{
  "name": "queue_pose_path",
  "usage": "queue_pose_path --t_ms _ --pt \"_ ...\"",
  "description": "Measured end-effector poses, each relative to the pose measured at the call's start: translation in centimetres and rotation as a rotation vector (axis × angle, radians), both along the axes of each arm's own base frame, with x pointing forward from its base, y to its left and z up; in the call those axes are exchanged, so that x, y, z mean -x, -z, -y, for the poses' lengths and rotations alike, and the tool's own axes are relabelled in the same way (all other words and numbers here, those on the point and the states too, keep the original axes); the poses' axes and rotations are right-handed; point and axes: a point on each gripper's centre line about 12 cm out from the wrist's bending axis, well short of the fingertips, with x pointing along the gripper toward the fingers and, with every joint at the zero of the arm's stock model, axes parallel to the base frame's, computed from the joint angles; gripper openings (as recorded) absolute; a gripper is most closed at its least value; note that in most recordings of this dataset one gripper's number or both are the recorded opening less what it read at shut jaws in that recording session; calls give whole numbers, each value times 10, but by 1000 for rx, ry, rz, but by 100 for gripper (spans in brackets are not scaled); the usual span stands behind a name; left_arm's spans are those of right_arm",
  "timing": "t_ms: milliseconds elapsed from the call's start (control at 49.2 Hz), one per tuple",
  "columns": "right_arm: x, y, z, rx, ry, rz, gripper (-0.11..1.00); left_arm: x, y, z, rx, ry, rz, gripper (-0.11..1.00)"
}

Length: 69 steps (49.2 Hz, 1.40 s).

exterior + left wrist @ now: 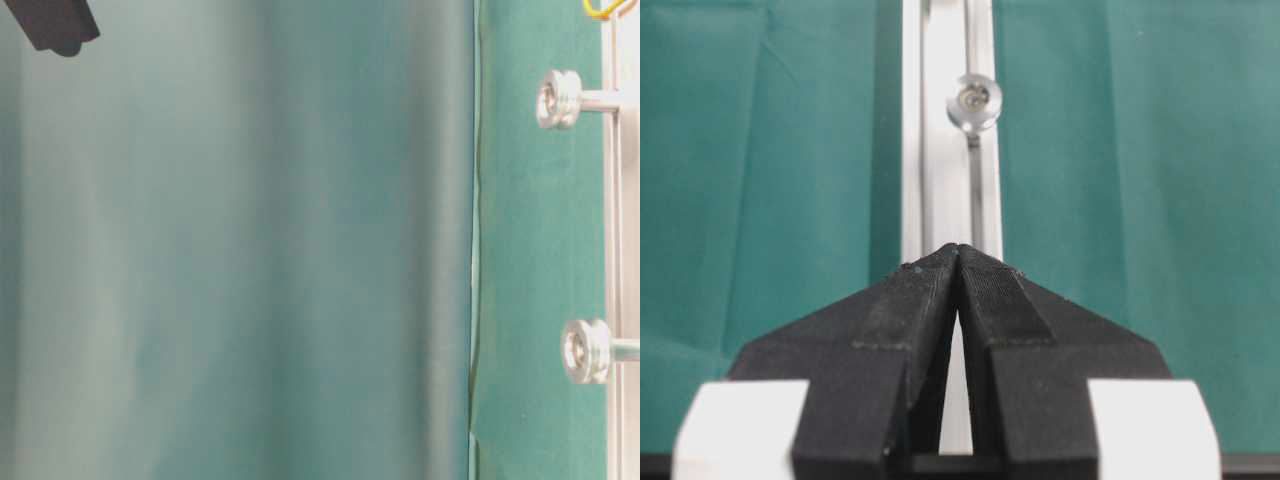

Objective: Hook the rubber onto the shaft.
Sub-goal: 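Lower the open right gripper around the band beside the rail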

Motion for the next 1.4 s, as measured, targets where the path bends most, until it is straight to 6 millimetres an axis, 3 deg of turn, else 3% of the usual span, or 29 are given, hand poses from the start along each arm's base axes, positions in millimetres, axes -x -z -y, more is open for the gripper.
queue_pose_path --t_ms 285,570,1404 --pt "1 2 -3 -28 6 -3 96 0 1 0 0 0 -2 0" --pt "3 17 -11 -60 55 -1 96 0 0 0 0 0 0 0" --pt "-4 90 -49 -102 54 -23 96 -1 1 0 0 0 -3 0"
